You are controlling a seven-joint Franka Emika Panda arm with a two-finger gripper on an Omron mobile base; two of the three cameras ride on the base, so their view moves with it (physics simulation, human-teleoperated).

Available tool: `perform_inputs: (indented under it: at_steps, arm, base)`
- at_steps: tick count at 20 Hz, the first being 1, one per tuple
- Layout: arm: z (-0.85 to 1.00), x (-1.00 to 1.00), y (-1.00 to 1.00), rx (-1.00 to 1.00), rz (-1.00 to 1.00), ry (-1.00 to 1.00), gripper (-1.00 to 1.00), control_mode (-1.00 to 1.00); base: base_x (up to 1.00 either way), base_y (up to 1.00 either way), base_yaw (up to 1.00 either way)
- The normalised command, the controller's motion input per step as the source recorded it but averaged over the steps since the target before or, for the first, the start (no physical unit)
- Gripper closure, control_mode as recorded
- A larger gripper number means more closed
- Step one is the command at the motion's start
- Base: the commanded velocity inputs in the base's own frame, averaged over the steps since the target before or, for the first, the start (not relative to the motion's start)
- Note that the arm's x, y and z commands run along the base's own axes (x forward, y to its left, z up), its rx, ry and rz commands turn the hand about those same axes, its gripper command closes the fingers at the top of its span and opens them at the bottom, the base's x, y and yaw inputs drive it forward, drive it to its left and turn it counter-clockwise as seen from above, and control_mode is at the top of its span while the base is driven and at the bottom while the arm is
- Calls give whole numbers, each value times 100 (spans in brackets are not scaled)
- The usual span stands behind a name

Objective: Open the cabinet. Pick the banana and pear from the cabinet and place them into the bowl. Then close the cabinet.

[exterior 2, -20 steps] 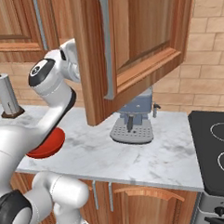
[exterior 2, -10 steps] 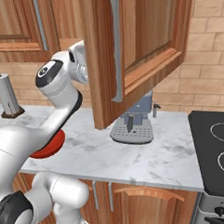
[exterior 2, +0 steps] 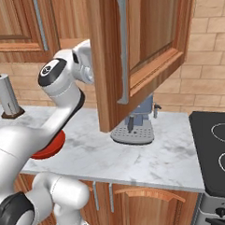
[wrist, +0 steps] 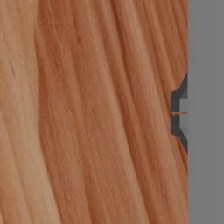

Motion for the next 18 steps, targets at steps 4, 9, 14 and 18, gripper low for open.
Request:
perform_inputs:
  at_steps: [4, 9, 14, 18]
  arm:
    - [0, -1, -4, 0, 0, -6, 100, -100]
    - [0, -5, 18, 0, 2, -9, 100, -100]
    - [0, -6, 66, 0, 9, -22, 100, -100]
    - [-3, -6, 73, 0, 22, -7, 100, -100]
  base:
    - [0, 0, 0]
    - [0, 0, 0]
    - [0, 0, 0]
    - [0, 0, 0]
